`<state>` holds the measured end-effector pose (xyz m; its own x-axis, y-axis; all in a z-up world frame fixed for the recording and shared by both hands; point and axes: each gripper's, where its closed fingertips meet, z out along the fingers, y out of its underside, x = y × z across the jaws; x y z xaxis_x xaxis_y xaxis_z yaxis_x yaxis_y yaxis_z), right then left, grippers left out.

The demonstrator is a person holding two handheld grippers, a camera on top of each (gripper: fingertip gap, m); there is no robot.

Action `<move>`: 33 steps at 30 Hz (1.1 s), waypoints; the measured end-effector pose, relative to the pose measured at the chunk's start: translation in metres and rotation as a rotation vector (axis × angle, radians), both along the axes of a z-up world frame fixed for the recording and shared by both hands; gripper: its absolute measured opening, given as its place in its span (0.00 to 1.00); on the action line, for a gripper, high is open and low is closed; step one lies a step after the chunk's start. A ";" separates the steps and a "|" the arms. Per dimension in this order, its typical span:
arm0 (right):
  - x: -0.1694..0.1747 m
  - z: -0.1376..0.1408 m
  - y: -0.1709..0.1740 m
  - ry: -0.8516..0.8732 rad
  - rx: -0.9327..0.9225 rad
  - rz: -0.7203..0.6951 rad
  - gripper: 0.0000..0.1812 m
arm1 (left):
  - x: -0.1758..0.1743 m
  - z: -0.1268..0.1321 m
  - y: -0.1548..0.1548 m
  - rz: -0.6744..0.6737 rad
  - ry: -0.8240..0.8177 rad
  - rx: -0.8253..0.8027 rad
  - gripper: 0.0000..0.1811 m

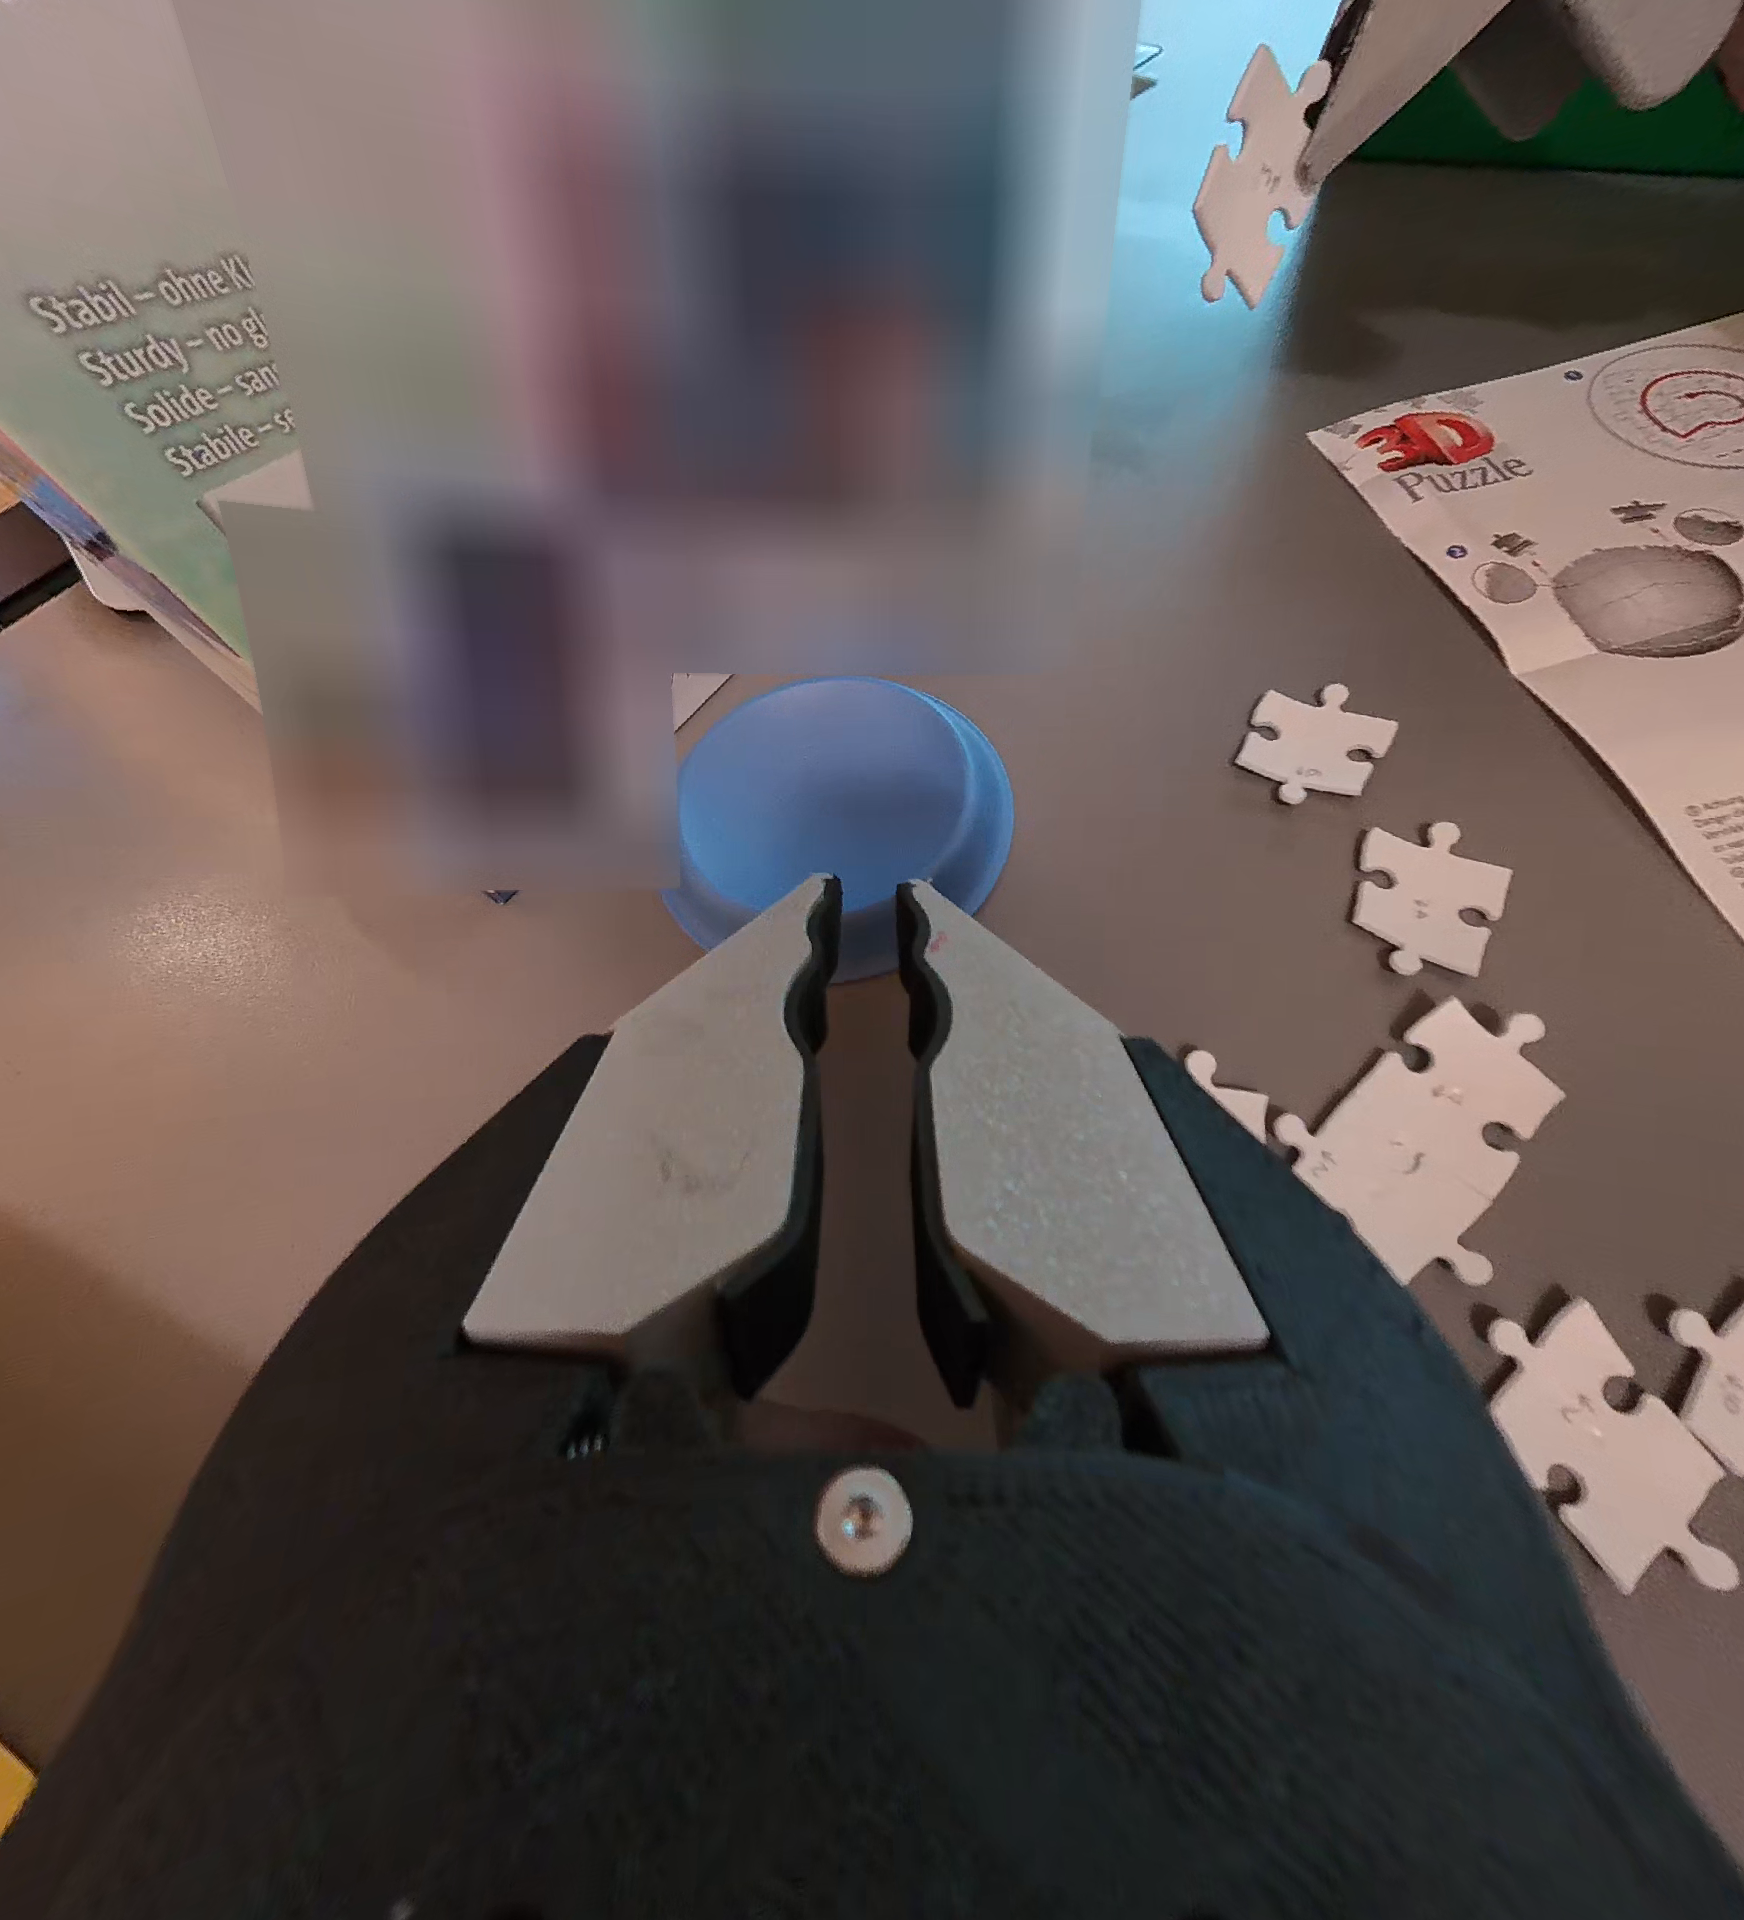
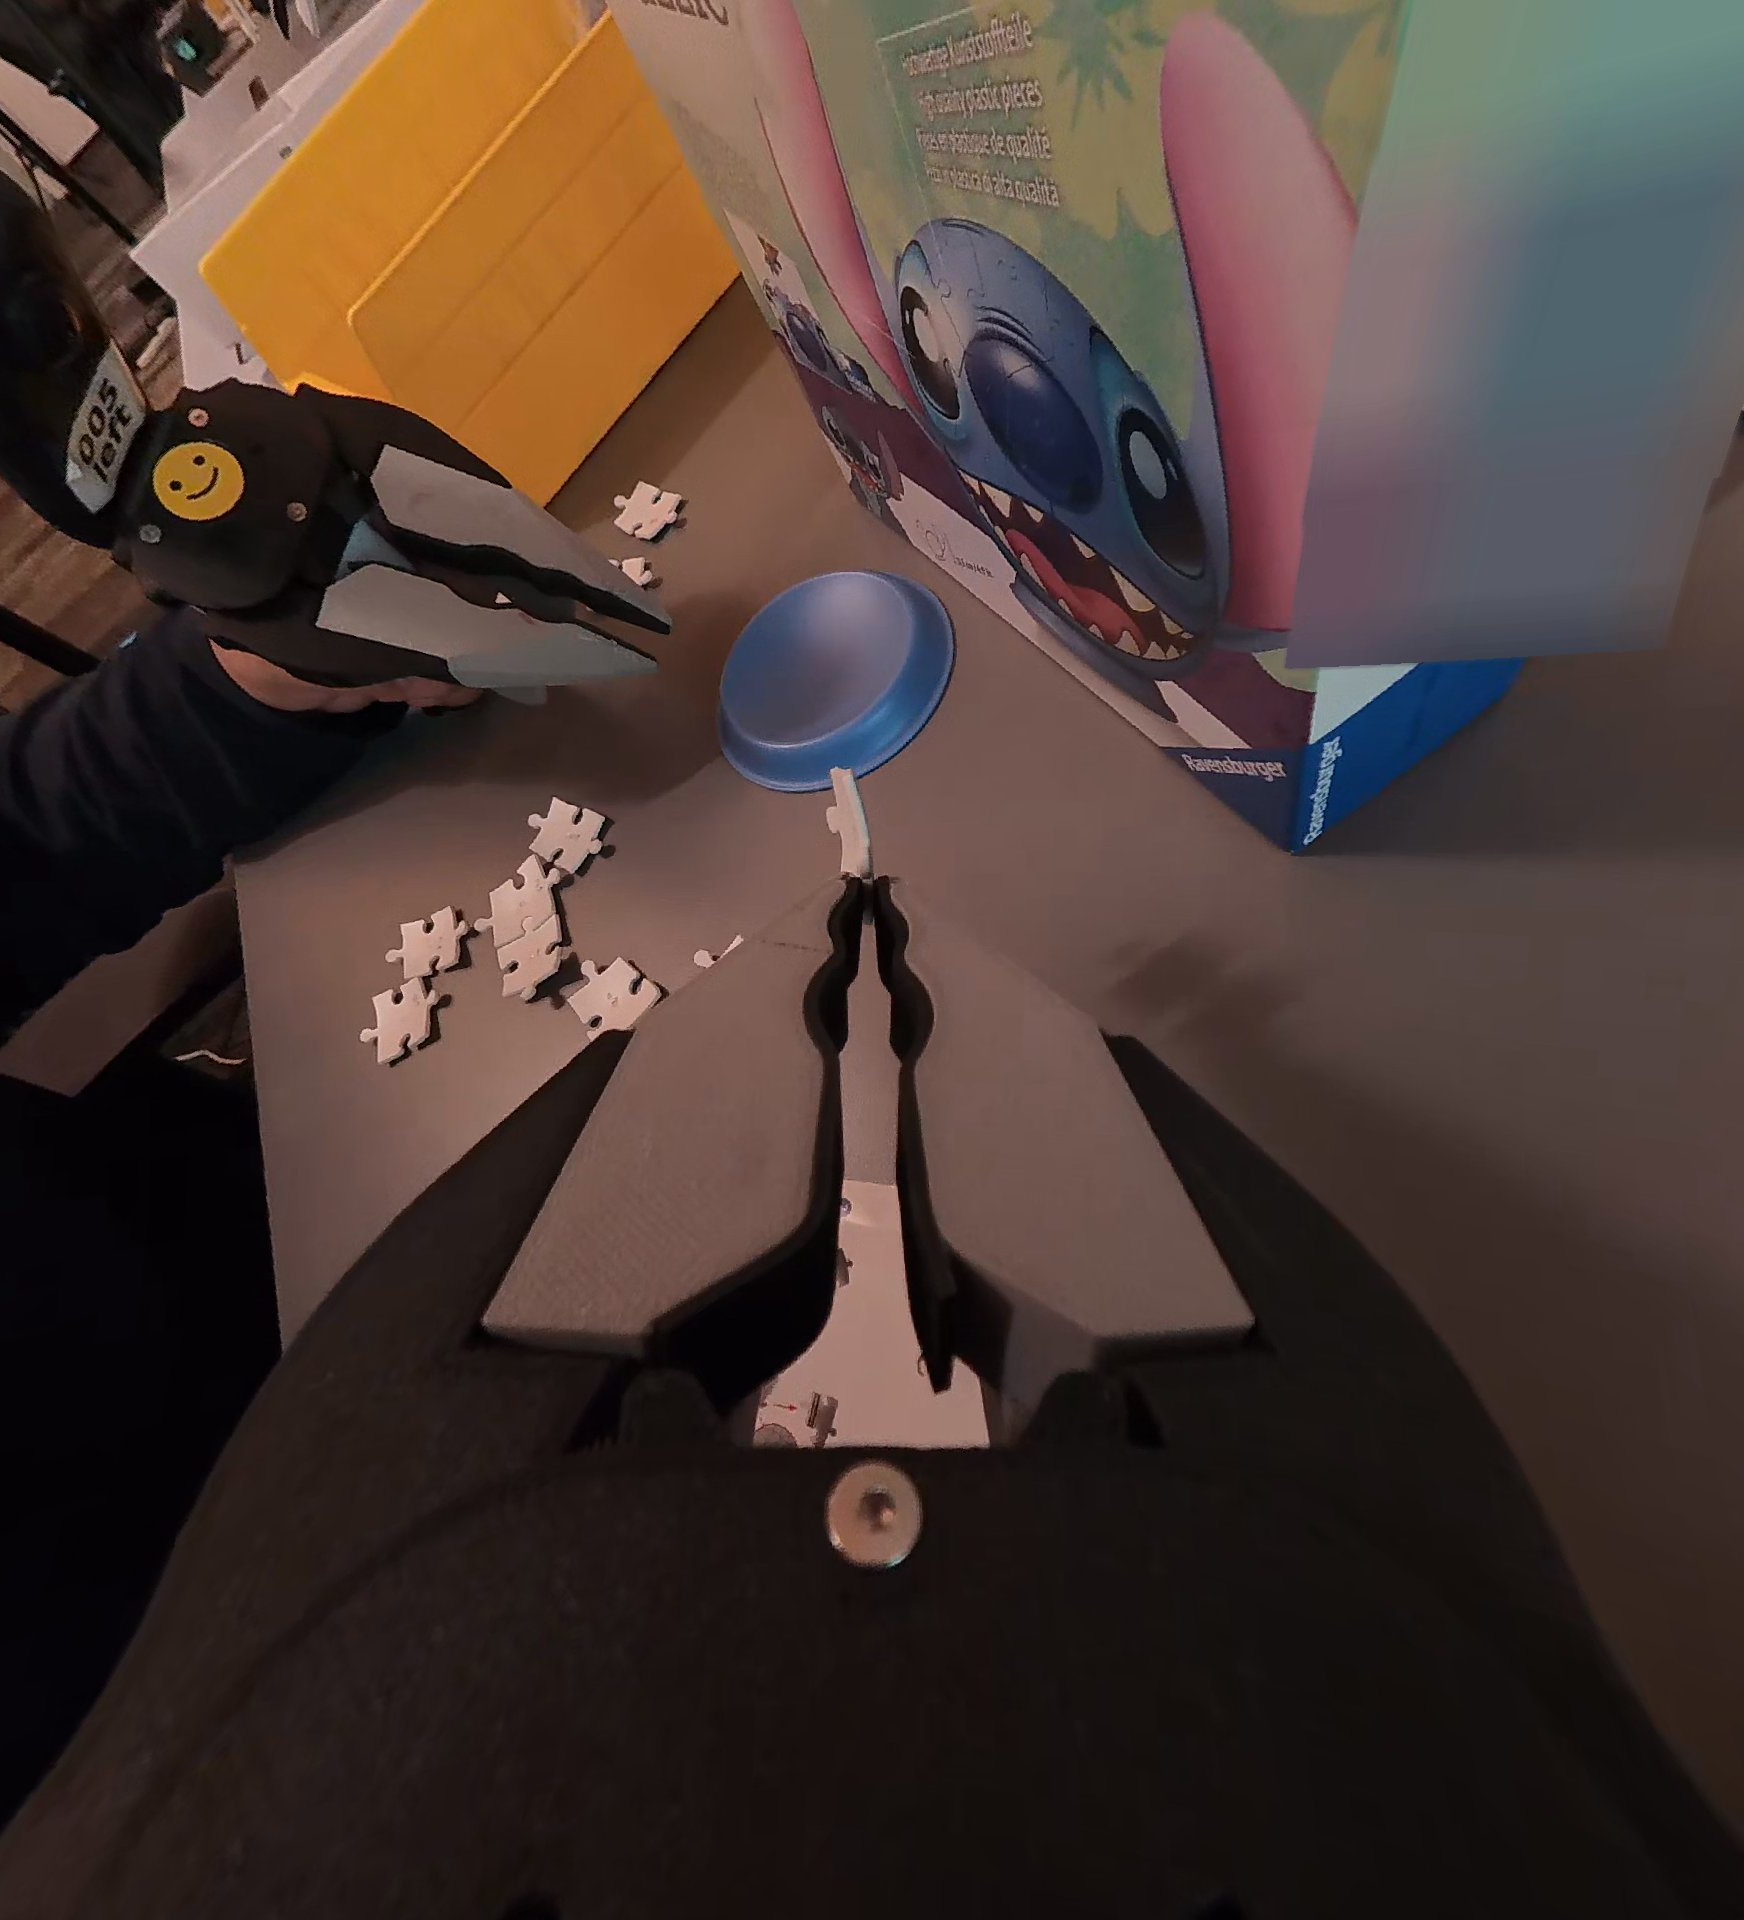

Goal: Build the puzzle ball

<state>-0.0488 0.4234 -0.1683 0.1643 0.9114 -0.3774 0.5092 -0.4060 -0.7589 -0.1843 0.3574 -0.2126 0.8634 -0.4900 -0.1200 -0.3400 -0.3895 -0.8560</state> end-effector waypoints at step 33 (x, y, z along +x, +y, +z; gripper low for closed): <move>-0.071 -0.023 -0.104 0.074 -0.257 0.196 0.00 | 0.060 0.016 -0.036 -0.310 -0.486 -0.248 0.08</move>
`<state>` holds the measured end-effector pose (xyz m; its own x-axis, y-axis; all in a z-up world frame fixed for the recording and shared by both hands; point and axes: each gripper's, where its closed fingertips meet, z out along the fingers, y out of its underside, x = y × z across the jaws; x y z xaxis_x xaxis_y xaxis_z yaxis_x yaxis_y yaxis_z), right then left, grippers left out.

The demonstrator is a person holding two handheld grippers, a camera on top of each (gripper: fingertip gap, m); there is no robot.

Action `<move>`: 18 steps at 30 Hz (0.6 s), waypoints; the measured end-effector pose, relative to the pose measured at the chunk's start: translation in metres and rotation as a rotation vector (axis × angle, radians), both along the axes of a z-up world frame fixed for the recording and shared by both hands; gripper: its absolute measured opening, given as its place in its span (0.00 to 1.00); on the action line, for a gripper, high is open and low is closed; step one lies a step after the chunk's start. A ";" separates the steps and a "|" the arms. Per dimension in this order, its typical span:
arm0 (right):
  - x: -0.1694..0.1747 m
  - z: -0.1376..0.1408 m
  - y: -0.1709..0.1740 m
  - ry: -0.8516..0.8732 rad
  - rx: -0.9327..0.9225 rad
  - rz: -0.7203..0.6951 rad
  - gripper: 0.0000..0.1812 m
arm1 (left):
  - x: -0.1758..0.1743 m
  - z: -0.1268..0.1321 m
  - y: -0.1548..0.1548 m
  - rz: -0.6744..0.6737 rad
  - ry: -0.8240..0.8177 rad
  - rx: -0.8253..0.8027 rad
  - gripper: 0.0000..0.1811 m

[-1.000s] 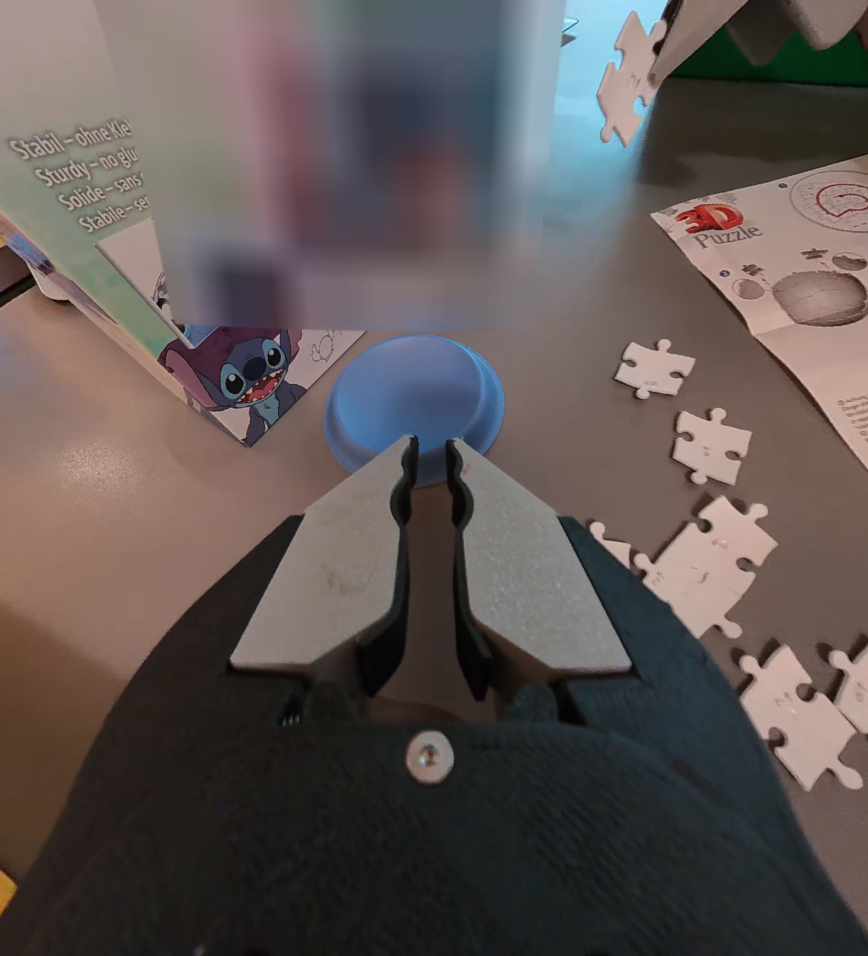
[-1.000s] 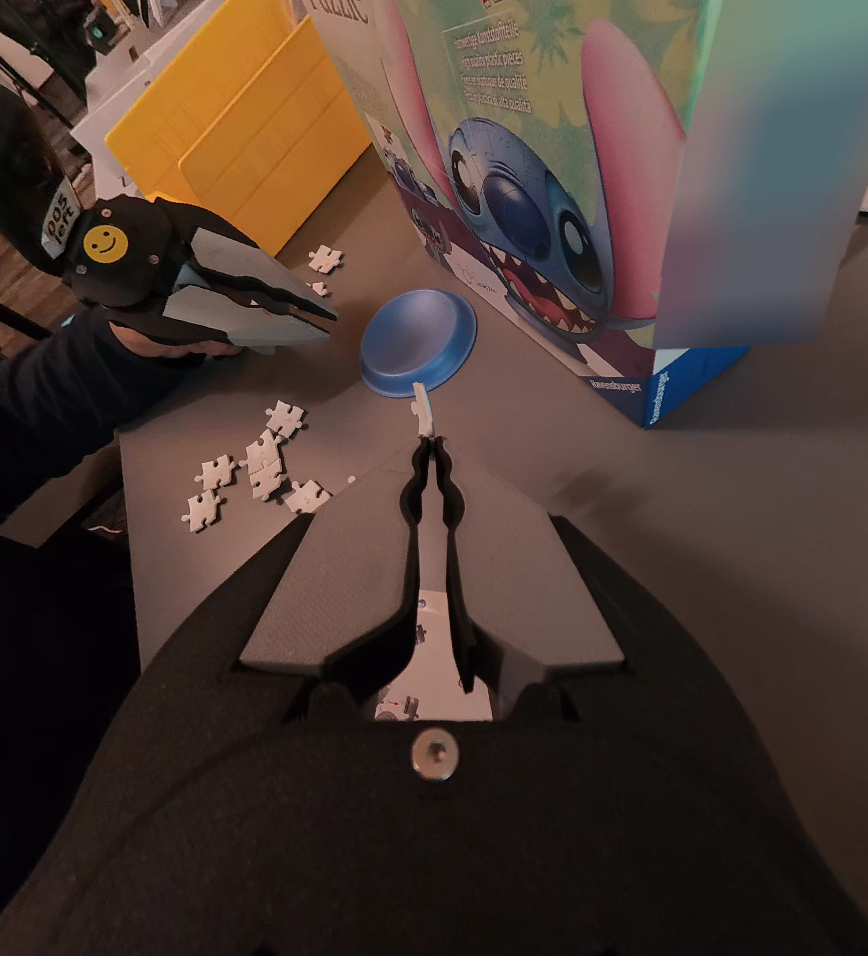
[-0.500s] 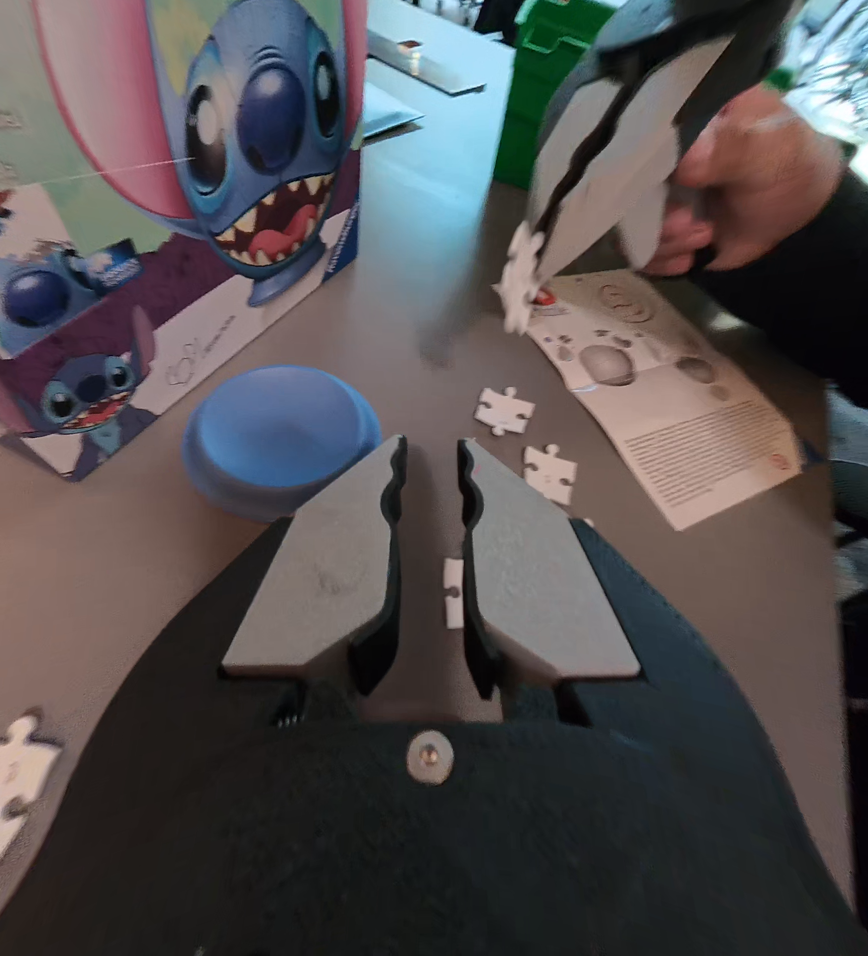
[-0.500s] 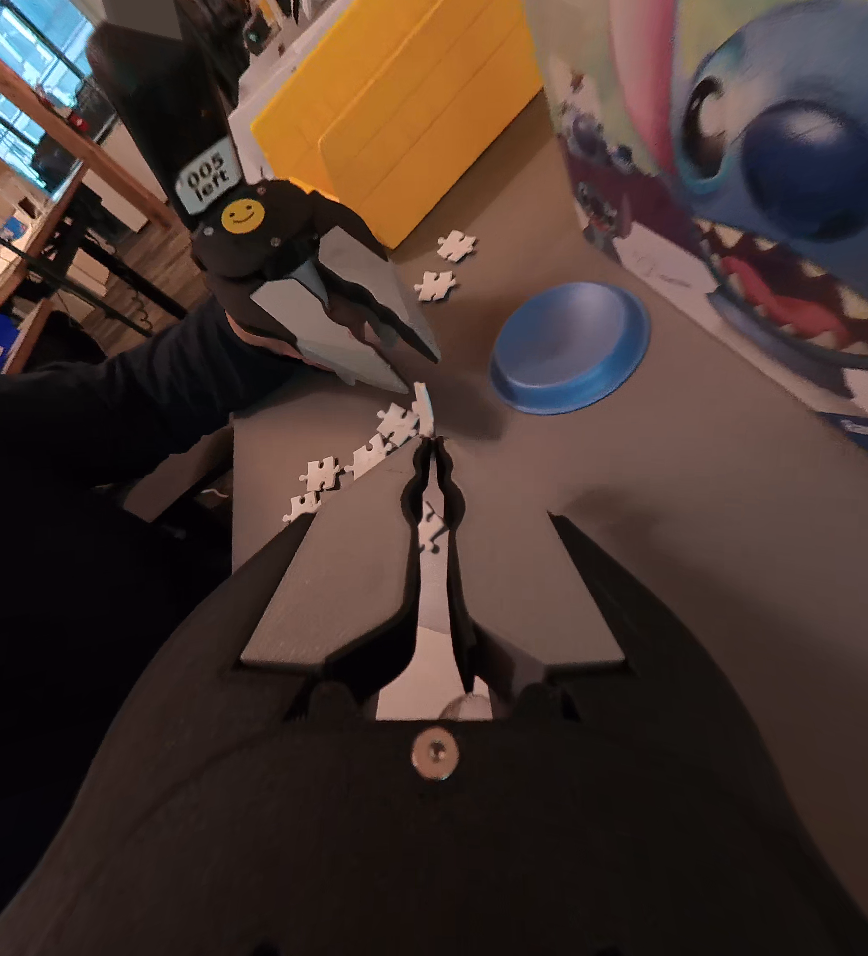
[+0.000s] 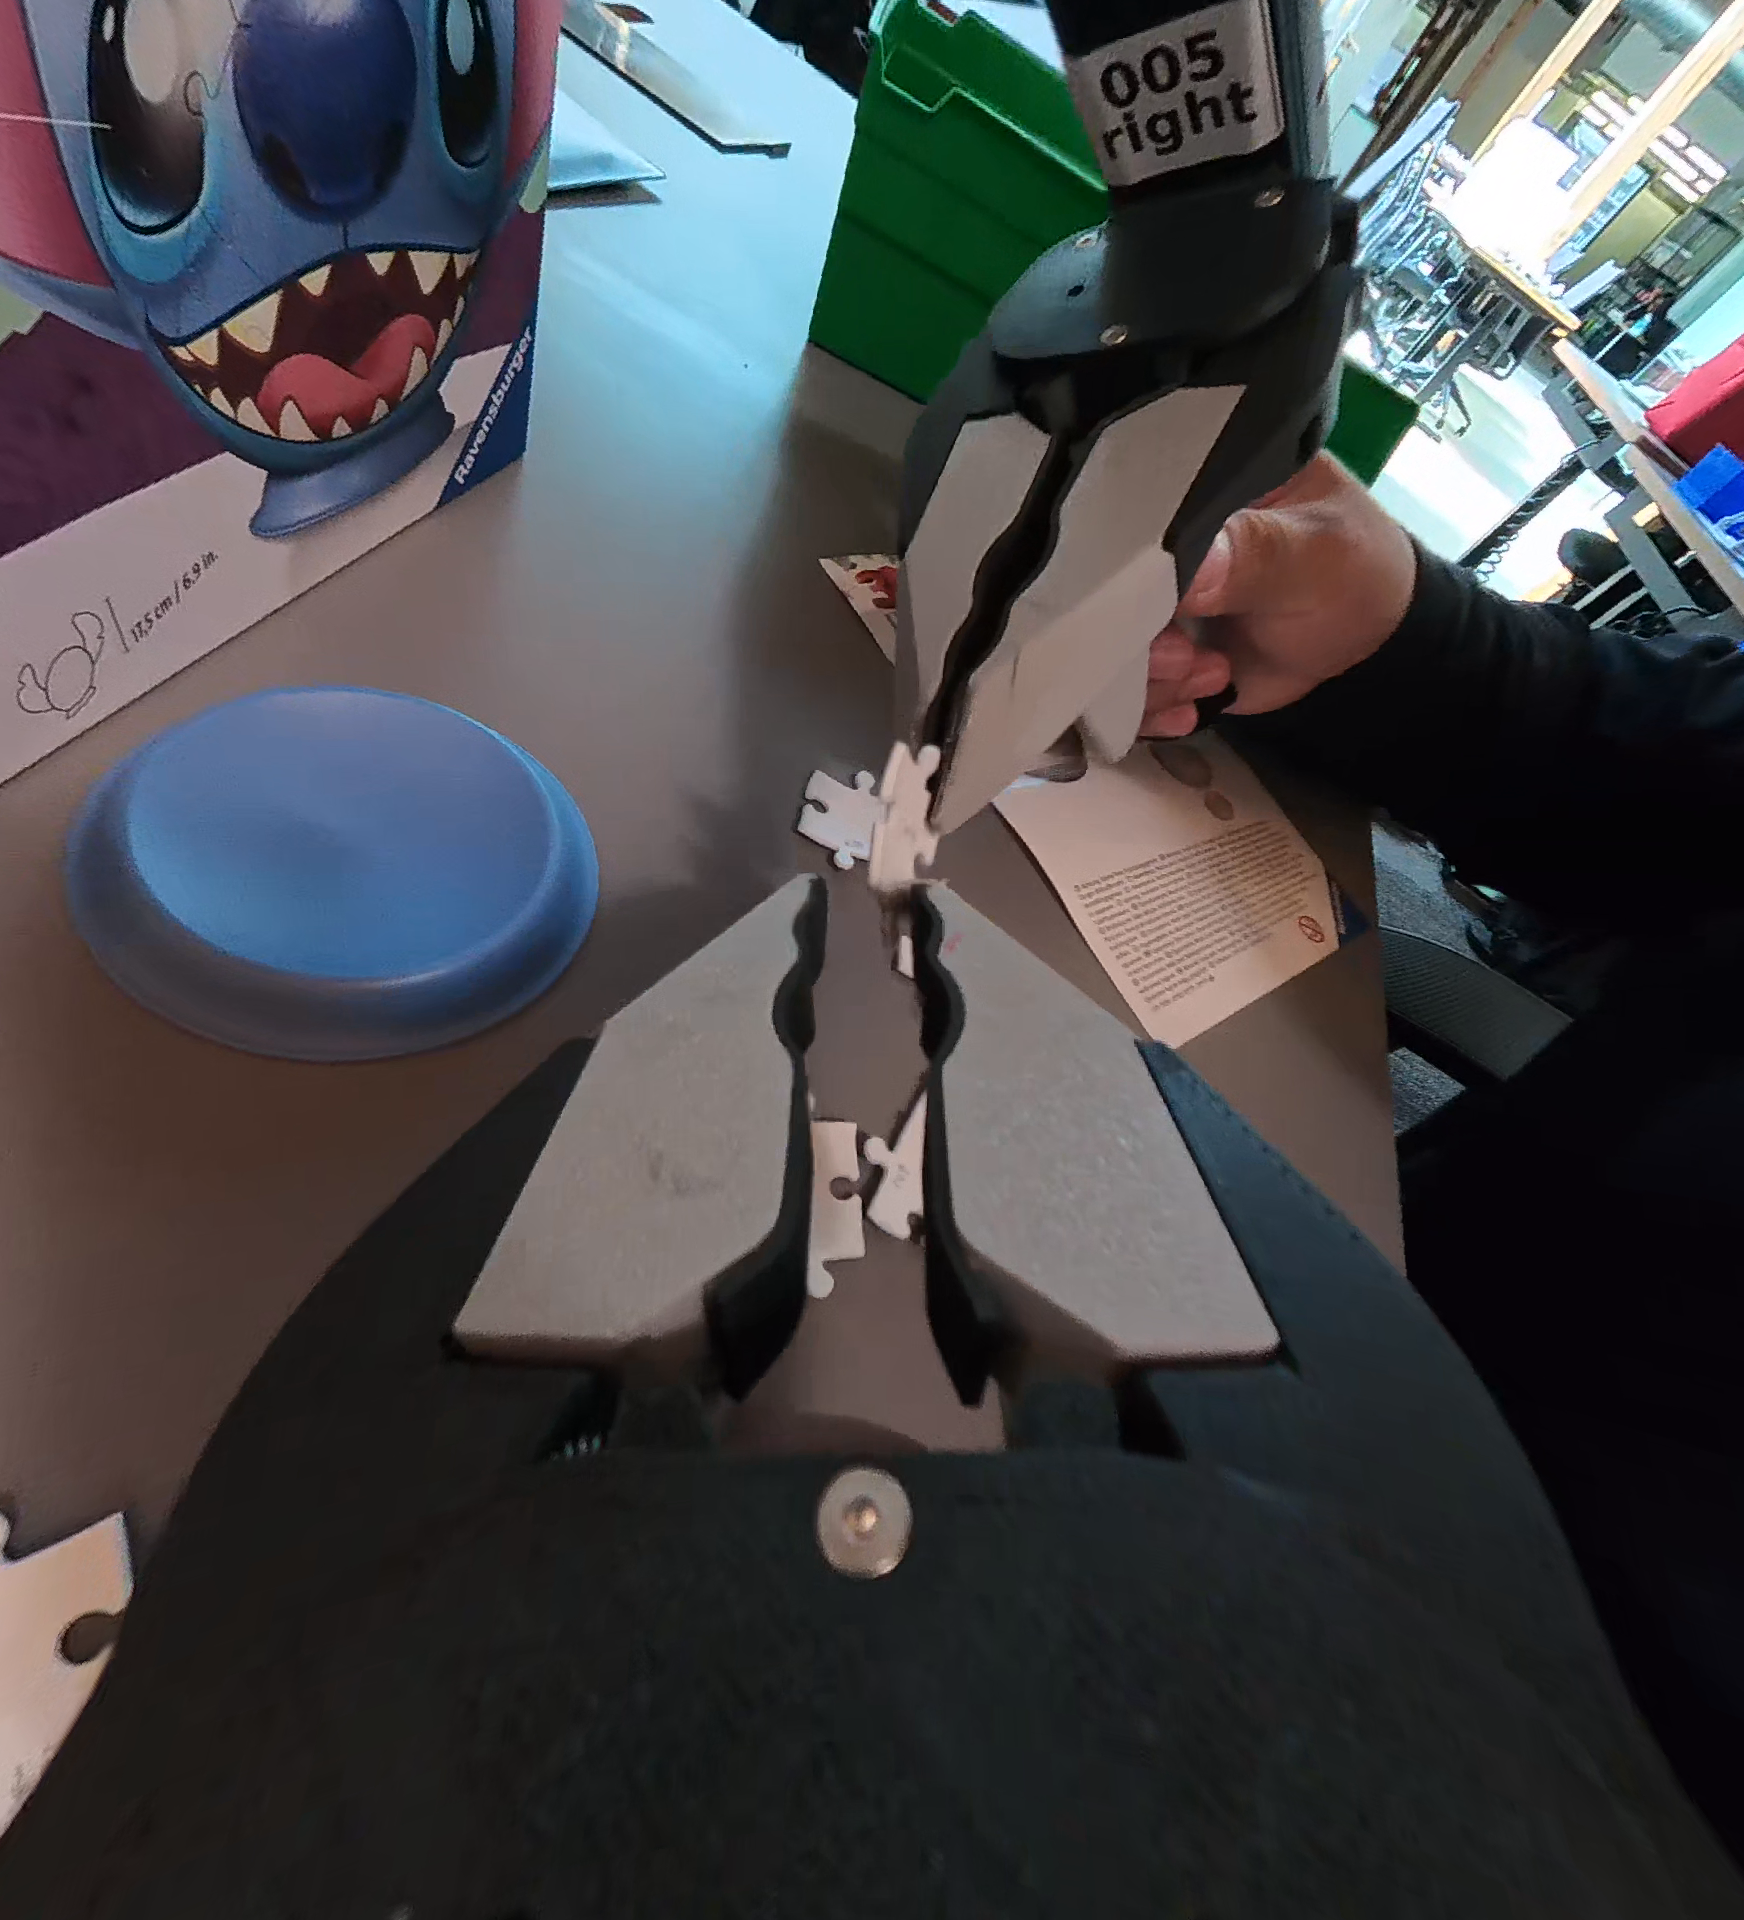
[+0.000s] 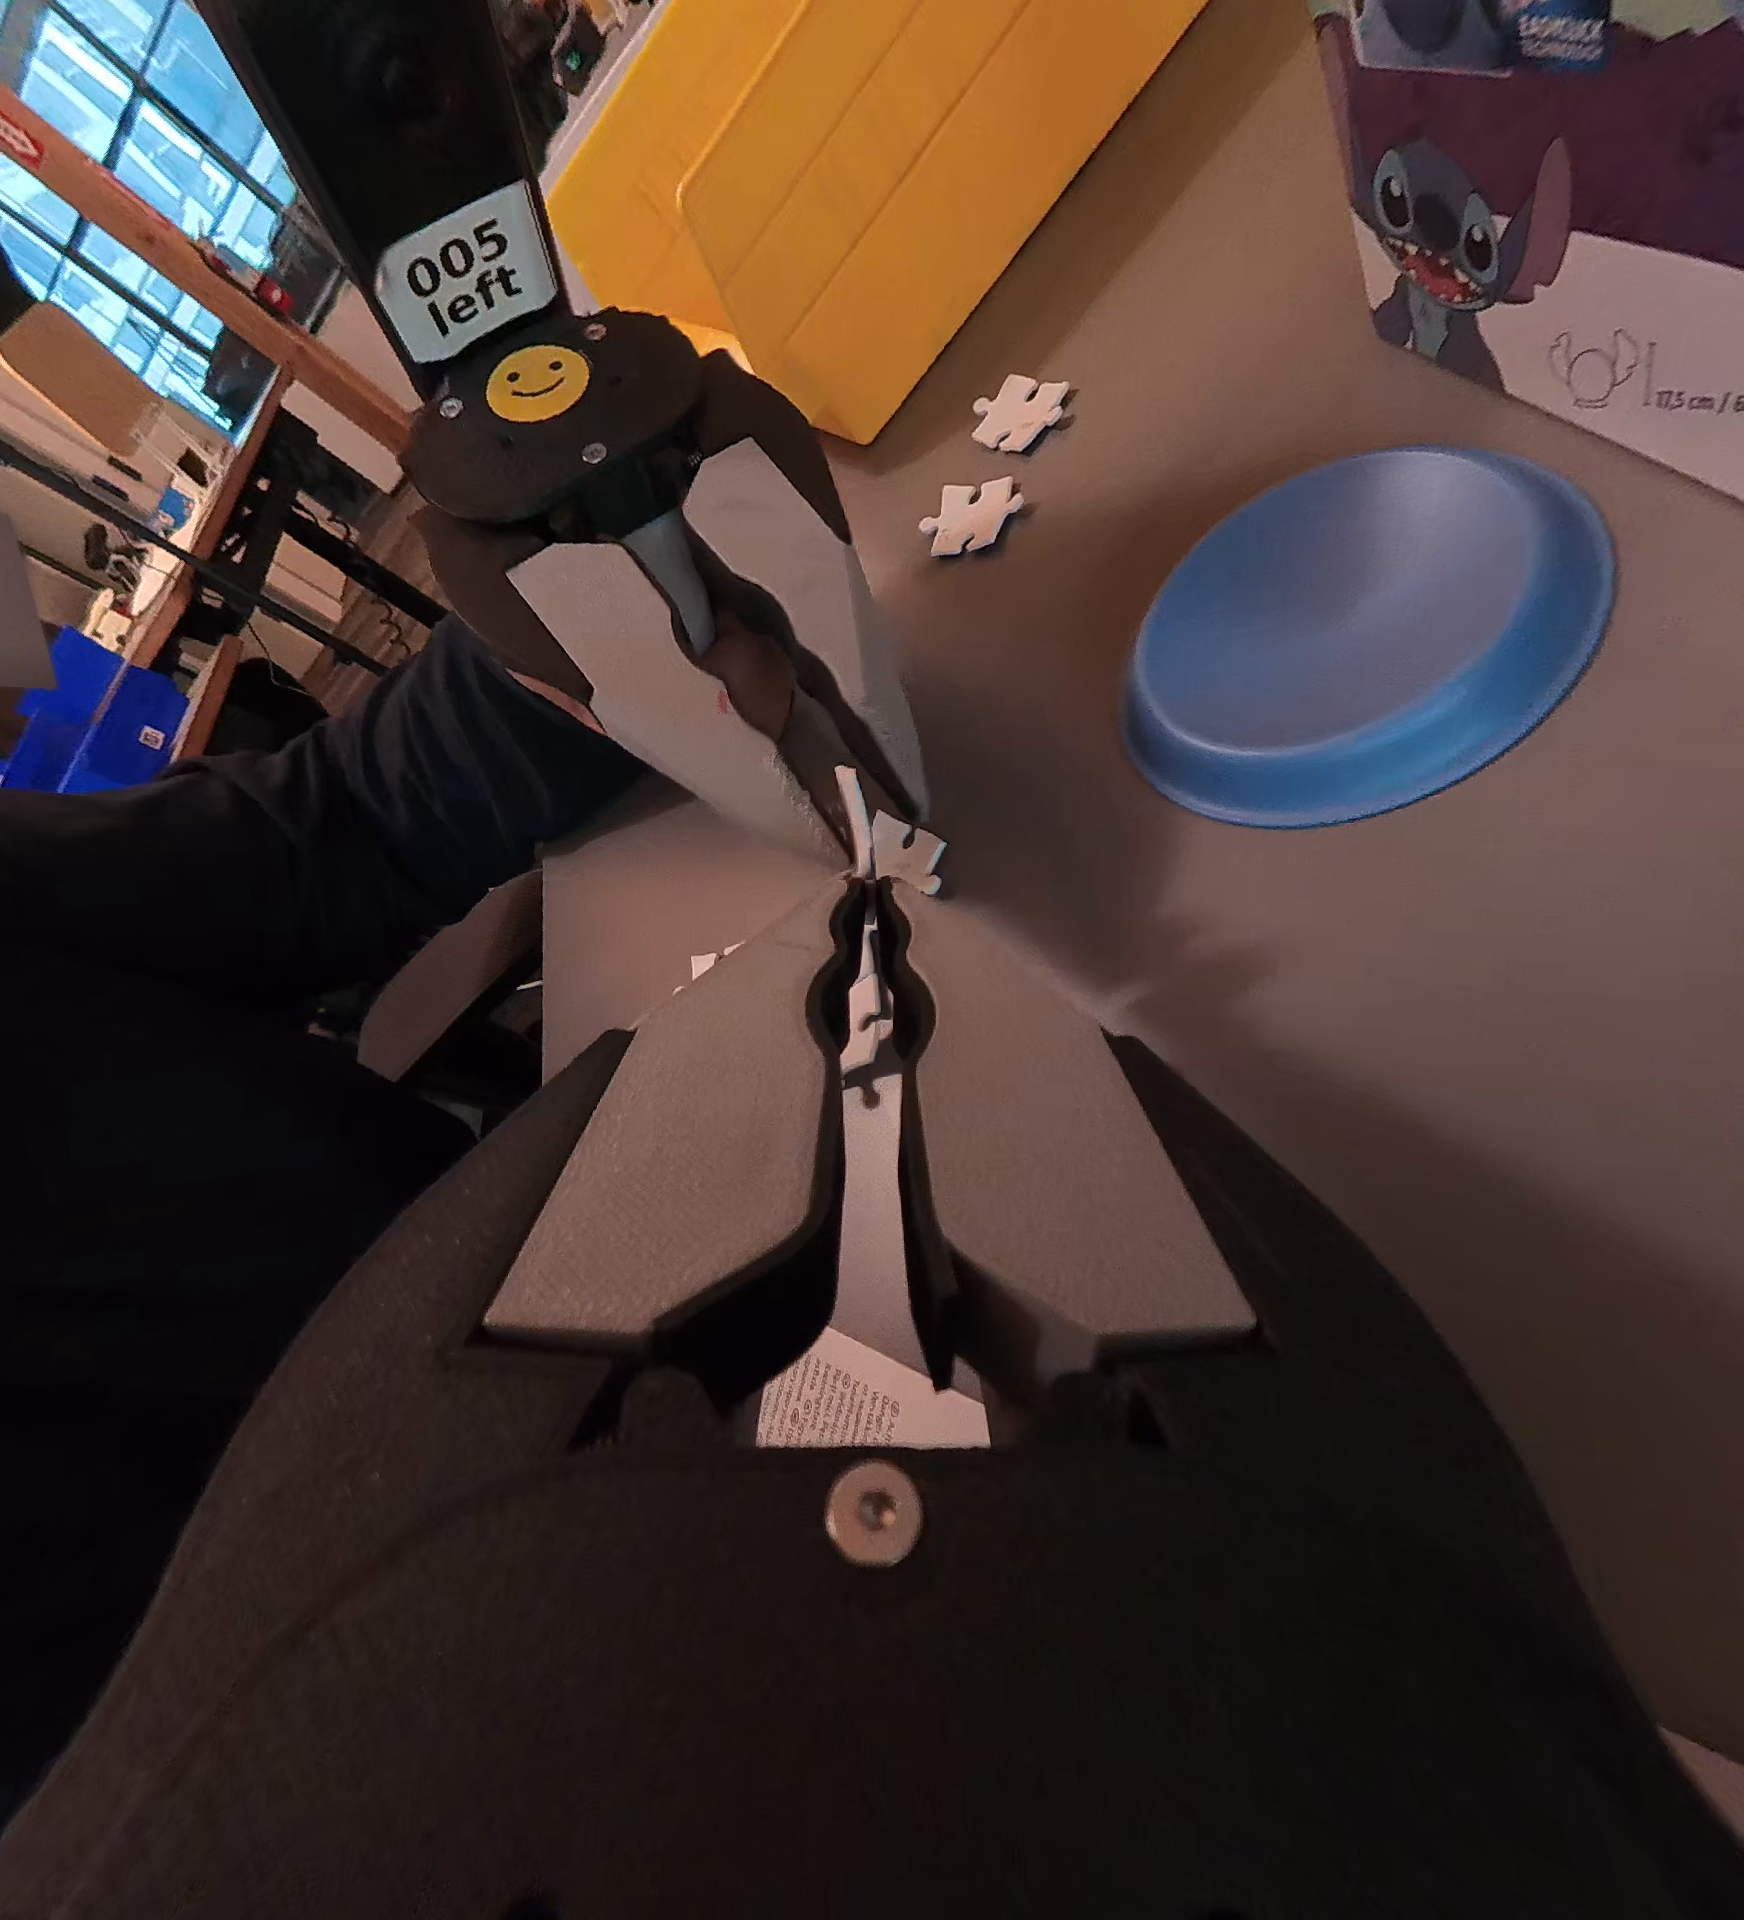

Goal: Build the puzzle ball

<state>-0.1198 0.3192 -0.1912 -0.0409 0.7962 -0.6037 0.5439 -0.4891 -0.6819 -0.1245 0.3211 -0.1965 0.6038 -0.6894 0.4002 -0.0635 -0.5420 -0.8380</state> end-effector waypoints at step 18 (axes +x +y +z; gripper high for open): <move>-0.006 -0.027 -0.024 -0.092 -0.049 0.136 0.00 | -0.005 -0.034 -0.030 -0.145 0.147 -0.184 0.00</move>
<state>-0.1261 0.2952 -0.2181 -0.0888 0.7563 -0.6482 0.6665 -0.4385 -0.6029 -0.1291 0.2915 -0.2308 0.5646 -0.6971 0.4419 -0.2653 -0.6602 -0.7026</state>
